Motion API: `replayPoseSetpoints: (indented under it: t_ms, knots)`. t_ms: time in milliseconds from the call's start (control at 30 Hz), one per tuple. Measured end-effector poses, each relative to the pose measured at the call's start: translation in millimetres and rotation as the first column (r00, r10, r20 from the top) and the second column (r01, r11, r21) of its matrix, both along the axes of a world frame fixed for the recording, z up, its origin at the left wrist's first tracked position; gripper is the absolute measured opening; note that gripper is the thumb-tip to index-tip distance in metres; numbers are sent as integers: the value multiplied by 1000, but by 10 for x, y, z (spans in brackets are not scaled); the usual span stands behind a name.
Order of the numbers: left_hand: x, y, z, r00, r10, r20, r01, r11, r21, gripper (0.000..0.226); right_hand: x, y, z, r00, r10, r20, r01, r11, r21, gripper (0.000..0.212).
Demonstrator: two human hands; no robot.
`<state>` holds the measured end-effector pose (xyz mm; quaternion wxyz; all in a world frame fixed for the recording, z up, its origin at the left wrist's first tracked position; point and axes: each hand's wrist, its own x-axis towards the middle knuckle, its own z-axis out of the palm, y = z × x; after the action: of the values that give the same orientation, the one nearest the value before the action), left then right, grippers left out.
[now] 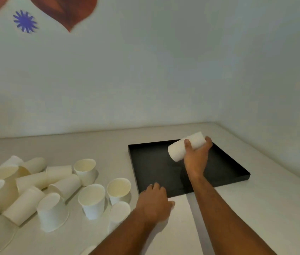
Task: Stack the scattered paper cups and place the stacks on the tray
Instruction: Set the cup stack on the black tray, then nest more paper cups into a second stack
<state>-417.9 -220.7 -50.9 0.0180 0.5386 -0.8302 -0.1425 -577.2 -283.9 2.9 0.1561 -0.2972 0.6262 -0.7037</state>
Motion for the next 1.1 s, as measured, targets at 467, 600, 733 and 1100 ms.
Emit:
replayPoseSetpoints:
  t_ms: [467,600,733,1100]
  knots:
    - [82,38,253,1000,-11,-25,12,999,31,45,58,-169,-53,766,224,-602,-15,943,332,97]
    - [246,198,522,994,-63,-88,58,997,-58,42,161,-65,14,758,76,-648,91,971,220,98]
    - [622,433,787,969,-55,-241,28,993,-113,43,421,192,69,756,-21,-654,79,995,60,75]
    - [1772,1270,476,934,83,-346,-117,990,-78,68,1071,1140,-53,505,851,-145,-561,452,694,34]
